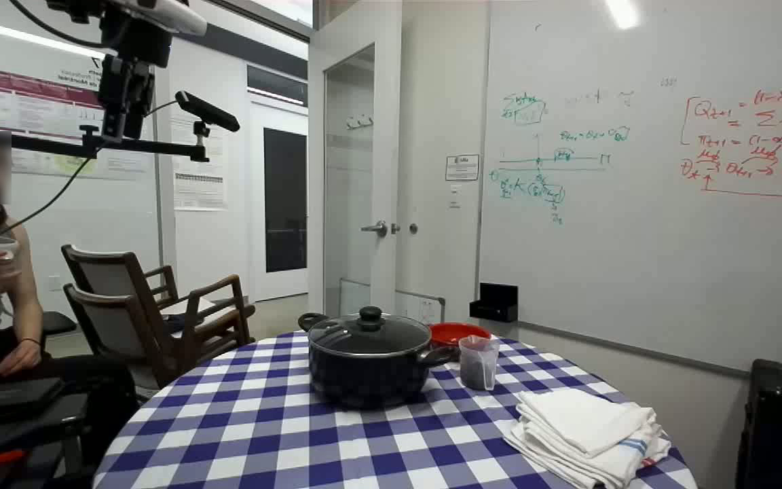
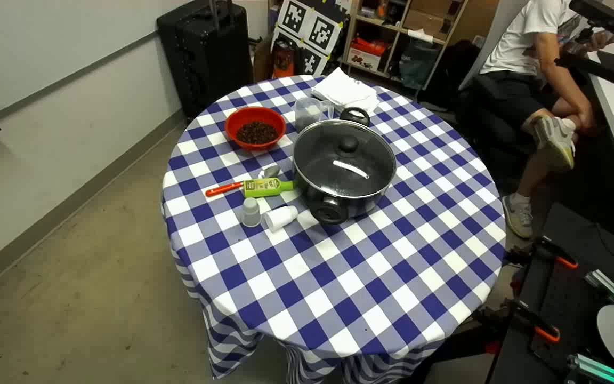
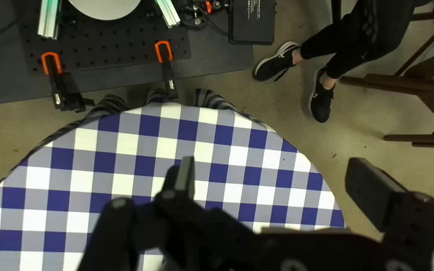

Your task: Remove the glass lid from the black pot.

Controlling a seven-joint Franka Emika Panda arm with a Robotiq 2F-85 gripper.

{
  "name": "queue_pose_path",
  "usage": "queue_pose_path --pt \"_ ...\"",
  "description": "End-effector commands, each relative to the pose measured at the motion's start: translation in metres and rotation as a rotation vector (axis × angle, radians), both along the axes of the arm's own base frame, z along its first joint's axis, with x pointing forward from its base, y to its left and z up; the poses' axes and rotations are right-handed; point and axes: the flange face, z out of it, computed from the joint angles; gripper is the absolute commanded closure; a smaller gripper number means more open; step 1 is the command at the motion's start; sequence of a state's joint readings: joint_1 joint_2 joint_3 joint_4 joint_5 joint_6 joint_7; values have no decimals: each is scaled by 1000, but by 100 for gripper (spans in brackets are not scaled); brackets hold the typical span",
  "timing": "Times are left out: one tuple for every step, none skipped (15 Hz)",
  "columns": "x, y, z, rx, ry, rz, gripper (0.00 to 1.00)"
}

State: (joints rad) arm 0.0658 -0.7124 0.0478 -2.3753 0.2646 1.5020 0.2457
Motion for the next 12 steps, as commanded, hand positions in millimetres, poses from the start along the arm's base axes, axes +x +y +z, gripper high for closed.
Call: queue_pose_path --pt "0 0 1 0 0 0 0" --pt "0 0 1 0 -1 0 0" --pt "0 0 1 0 -1 0 0" --pt "3 -1 -1 -4 5 -2 0" --pt "7 -1 -3 3 3 8 0" --pt "12 -1 -7 16 7 21 0" --pt "19 -1 -12 20 10 32 0" --pt "26 0 -16 16 3 43 0" --pt "35 1 -21 20 -2 58 0" --pt "48 2 -27 26 -15 72 0" --pt "63 4 -33 22 -25 81 0" --pt "80 7 -39 18 -38 91 0"
